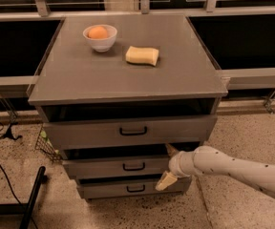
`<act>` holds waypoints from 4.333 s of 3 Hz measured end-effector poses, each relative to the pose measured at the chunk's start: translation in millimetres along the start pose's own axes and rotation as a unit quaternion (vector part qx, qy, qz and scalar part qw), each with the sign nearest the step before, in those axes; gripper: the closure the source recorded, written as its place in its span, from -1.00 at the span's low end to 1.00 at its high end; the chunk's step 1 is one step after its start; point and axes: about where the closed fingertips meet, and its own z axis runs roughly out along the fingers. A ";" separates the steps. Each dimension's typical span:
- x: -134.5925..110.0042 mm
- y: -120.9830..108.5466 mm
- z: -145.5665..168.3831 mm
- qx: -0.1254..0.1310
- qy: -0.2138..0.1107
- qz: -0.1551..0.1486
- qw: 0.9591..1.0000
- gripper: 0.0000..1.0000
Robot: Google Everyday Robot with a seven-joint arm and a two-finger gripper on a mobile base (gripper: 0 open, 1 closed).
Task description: Open middle drawer
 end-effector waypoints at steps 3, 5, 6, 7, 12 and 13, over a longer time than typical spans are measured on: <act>9.5 -28.5 34.3 0.005 -0.001 -0.028 1.000 -1.00; 14.0 -35.1 44.5 -0.003 0.004 -0.036 0.999 -0.67; 14.0 -35.1 44.6 -0.003 0.004 -0.036 0.999 -0.05; 14.0 -35.1 44.6 -0.003 0.004 -0.036 0.999 0.42; 18.5 -13.9 22.8 -0.014 0.012 -0.012 1.000 1.00; 19.2 -10.8 20.2 -0.020 0.016 -0.008 1.000 1.00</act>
Offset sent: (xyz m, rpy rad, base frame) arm 0.0398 -0.0016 -0.0254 -0.0218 -0.0393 0.0279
